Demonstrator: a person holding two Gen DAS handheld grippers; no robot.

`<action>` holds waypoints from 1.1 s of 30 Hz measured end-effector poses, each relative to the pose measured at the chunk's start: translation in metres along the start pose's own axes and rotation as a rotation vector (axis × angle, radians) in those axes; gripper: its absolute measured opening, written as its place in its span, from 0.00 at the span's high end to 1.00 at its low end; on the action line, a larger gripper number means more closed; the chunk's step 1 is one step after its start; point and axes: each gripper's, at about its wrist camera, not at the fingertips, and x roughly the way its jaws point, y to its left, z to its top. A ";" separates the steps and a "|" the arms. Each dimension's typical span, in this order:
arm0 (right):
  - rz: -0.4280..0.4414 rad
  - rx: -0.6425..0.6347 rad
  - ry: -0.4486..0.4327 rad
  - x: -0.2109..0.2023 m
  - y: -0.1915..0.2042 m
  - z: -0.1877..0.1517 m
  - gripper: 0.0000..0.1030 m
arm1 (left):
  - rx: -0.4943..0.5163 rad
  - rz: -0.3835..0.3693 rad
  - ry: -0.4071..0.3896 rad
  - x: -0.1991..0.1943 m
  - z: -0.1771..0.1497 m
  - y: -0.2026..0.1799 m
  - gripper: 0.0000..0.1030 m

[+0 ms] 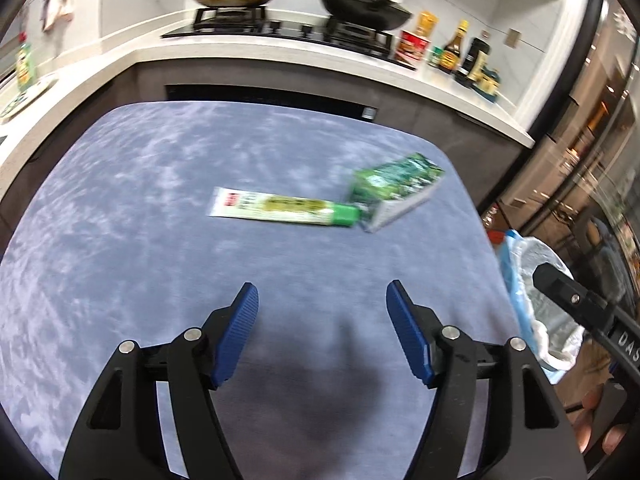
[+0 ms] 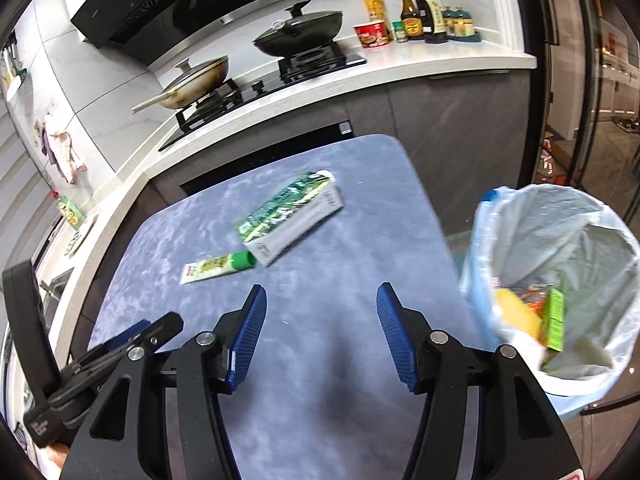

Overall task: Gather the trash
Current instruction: 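Grasp the green milk carton with the right tool while the left tool grasps the wasabi tube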

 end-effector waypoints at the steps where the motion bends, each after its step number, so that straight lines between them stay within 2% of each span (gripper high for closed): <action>1: 0.004 0.004 0.005 0.005 0.004 0.002 0.45 | -0.009 0.008 -0.002 0.000 0.002 0.008 0.39; 7: -0.001 0.021 0.014 0.039 0.029 0.015 0.38 | -0.029 0.046 -0.004 0.005 0.010 0.039 0.38; 11: -0.034 0.044 0.003 0.063 0.042 0.033 0.34 | -0.024 0.084 -0.010 0.012 0.018 0.056 0.33; 18: -0.142 0.131 0.013 0.116 0.051 0.061 0.32 | -0.018 0.098 -0.012 0.024 0.031 0.074 0.33; 21: -0.193 0.157 0.016 0.136 0.060 0.067 0.28 | -0.028 0.098 -0.014 0.029 0.038 0.081 0.33; 26: -0.252 0.172 0.035 0.161 0.077 0.066 0.27 | -0.050 0.095 -0.014 0.035 0.045 0.093 0.33; 31: -0.342 0.132 0.052 0.176 0.086 0.056 0.26 | -0.063 0.091 -0.010 0.039 0.046 0.099 0.33; 33: -0.307 0.134 0.052 0.175 0.081 0.050 0.29 | -0.065 0.087 -0.007 0.040 0.046 0.101 0.33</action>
